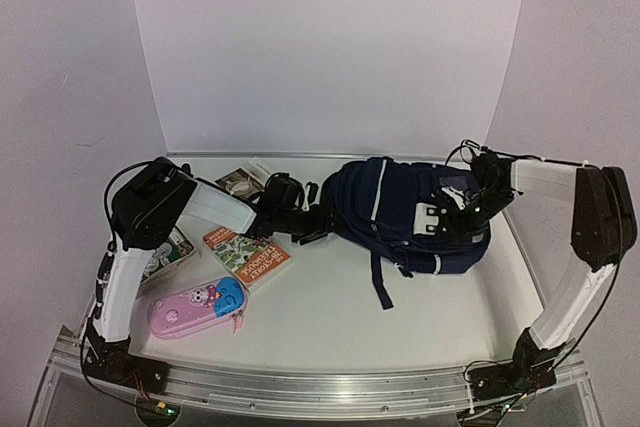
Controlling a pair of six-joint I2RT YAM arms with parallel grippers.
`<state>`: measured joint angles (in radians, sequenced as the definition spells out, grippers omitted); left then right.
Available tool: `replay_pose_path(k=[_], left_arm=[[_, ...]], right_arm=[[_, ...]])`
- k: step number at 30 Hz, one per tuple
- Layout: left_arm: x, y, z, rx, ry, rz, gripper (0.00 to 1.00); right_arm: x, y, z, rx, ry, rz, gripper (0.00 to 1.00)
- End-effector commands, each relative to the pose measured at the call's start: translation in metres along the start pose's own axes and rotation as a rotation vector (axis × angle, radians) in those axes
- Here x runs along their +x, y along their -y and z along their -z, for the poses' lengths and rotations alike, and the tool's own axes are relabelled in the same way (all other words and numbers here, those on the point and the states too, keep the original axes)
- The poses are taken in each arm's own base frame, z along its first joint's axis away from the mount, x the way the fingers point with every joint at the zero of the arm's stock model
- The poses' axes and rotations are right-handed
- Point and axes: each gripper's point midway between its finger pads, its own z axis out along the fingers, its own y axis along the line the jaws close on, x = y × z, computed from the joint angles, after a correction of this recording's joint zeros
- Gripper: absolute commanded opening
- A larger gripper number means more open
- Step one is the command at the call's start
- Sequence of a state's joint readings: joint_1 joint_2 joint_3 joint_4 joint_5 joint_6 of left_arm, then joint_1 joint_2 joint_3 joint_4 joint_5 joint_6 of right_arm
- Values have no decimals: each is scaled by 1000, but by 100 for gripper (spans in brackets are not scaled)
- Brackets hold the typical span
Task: Pack the student bag
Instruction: Unzip the student bag at the center of the board.
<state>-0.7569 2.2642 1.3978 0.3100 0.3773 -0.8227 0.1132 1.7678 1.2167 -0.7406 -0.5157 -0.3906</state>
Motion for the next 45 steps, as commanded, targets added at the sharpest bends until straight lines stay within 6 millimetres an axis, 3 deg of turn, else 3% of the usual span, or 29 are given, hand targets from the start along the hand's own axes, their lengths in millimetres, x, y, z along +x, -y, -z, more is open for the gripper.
replay_pose_path(k=[1,4,8,16,27,33,35,38,43,45], left_arm=[[-12,10,2,28,-3,-42,71],[-12,17,9,39,-9,-50,71],[-9,26,26,53,-1,-45,73],[2,30,59,44,19,-28,73],[21,28,75,52,22,-22,72],[31,31,78,57,10,-58,71],[38,35,79,61,2,-94,71],[50,40,80,55,-18,-163,70],[61,50,78,60,-45,-257,68],[63,59,76,84,-49,-289,67]], right_arm=[[27,-50,33,-79,-34,120,84],[28,-56,38,-21,-40,250,84],[31,-66,24,56,-109,378,82],[37,-88,-5,100,-187,515,67],[30,-76,-48,221,-243,578,60],[40,-62,-72,303,-309,608,49],[37,-63,-71,310,-294,592,30],[16,-79,-52,286,-208,547,0],[-17,-118,-6,190,-38,512,0],[-21,-128,5,159,-7,504,0]])
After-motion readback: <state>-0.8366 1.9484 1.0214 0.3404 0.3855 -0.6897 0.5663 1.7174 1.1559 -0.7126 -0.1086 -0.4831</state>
